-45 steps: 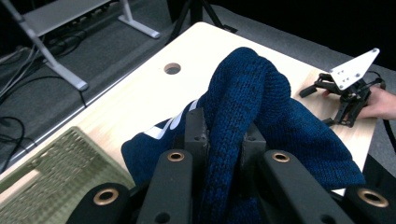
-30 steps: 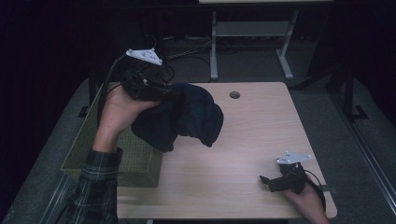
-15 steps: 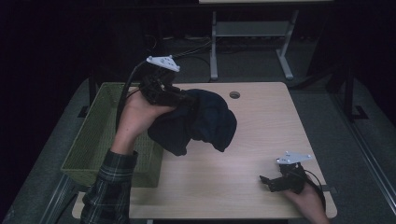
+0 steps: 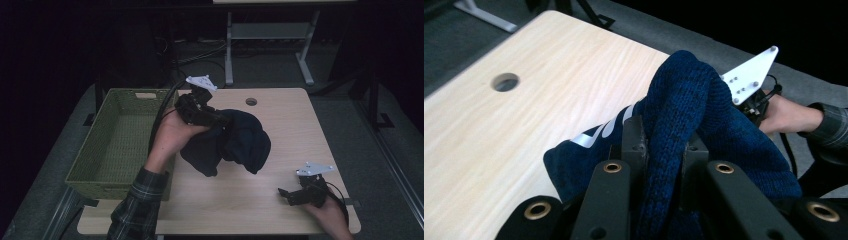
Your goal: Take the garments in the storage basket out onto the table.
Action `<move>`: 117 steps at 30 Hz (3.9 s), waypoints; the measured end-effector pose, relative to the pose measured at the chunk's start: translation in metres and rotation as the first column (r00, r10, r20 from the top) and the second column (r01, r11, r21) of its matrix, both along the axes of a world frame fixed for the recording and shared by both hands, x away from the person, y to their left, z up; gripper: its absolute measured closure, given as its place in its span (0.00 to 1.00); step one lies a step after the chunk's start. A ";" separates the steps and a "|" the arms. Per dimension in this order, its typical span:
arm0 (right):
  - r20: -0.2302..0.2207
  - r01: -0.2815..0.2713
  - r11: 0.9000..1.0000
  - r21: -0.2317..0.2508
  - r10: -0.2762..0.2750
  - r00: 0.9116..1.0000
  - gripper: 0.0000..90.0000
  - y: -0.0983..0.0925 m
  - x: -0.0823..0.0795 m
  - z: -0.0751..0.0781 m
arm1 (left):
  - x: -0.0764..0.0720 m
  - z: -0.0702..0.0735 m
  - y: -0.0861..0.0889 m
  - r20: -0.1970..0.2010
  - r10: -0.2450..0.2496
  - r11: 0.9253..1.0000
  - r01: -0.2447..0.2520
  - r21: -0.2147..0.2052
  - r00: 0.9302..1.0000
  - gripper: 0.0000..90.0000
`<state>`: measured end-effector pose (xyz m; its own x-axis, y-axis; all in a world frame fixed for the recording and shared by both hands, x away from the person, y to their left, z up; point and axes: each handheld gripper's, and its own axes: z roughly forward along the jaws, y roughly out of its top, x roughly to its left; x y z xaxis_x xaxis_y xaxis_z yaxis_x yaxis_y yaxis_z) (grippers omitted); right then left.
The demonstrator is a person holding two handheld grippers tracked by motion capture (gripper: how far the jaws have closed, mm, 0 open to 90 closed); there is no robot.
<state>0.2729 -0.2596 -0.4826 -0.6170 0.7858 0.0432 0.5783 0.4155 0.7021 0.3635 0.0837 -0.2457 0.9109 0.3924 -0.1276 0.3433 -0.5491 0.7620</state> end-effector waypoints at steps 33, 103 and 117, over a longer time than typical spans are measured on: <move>0.002 -0.003 1.000 -0.004 0.003 1.000 0.02 0.000 0.000 0.000 | 0.022 -0.109 -0.029 -0.162 0.041 0.999 -0.045 -0.019 0.986 0.88; 0.002 -0.004 1.000 -0.004 0.004 1.000 0.02 0.000 0.000 0.000 | -0.064 -0.139 0.033 -0.073 0.217 0.962 -0.201 0.184 0.973 1.00; 0.003 -0.004 1.000 -0.006 0.004 1.000 0.02 0.000 0.000 0.000 | -0.067 -0.183 0.012 -0.064 0.231 0.951 -0.211 0.226 0.971 0.99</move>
